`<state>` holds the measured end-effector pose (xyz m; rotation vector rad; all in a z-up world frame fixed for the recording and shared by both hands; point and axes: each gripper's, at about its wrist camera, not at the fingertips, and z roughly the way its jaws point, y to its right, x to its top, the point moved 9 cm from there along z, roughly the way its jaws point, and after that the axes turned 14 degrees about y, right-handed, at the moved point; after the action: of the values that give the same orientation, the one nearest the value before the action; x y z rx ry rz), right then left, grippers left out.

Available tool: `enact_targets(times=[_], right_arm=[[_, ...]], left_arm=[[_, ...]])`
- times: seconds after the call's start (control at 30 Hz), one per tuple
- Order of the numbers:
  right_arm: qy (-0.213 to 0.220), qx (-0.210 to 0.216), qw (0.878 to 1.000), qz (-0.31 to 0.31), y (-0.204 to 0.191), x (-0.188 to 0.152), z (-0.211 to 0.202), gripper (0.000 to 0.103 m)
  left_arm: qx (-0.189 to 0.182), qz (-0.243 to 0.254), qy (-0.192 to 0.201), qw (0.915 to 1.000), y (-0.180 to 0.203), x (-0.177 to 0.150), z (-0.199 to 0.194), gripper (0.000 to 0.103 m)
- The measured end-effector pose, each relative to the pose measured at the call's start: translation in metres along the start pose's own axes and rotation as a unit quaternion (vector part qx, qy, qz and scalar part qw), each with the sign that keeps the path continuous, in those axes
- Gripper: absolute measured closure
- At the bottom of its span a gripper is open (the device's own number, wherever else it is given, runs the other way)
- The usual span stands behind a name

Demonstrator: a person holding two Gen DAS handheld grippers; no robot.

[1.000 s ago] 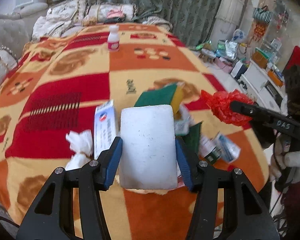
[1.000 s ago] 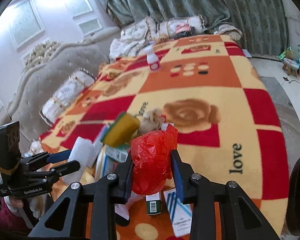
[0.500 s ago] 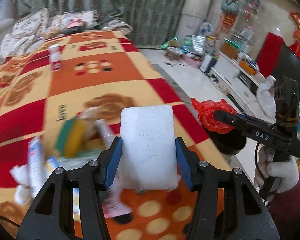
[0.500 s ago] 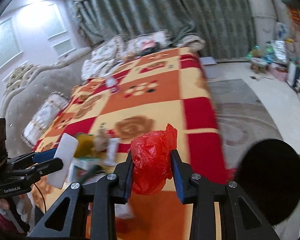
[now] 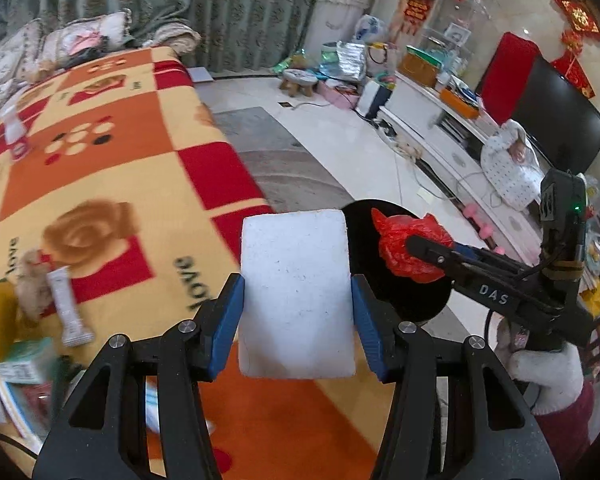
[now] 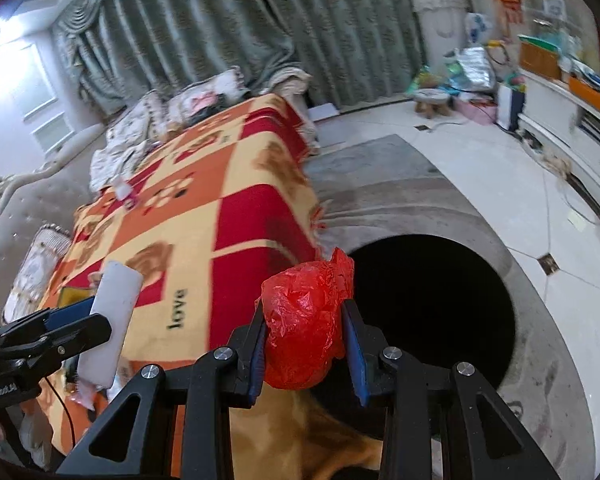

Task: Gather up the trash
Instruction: 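Carry both held items over the black bin and open both grippers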

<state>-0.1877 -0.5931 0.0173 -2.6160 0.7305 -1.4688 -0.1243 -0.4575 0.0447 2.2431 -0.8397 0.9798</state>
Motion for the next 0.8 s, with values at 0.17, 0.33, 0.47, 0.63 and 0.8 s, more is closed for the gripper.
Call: enact_targets(times=[0.17,0.33,0.47,0.63,0.8], right_arm=[[-0.008,-0.016,1.0,0.014,0.028,-0.005,0.0,0.07],[-0.011,-0.024,0.999,0.021,0.043,-0.006,0.003,0.07],[-0.011,-0.03,0.999,0.022,0.052,-0.009,0.003,0.07],[-0.011,-0.039,0.999,0.028,0.065,-0.01,0.001,0.07],[-0.004,-0.047,0.997,0.053,0.079,-0.007,-0.002,0.055]], left_arm=[[-0.005,0.014,-0.006,0.9999,0.023,-0.001,0.021,0.051],[-0.01,0.019,-0.013,0.9997,0.037,-0.003,0.037,0.05],[-0.014,0.023,-0.016,0.9995,0.047,-0.004,0.048,0.05],[-0.029,0.016,-0.016,0.9993,0.058,-0.004,0.059,0.05],[-0.078,-0.035,-0.018,0.9962,0.065,-0.002,0.072,0.046]])
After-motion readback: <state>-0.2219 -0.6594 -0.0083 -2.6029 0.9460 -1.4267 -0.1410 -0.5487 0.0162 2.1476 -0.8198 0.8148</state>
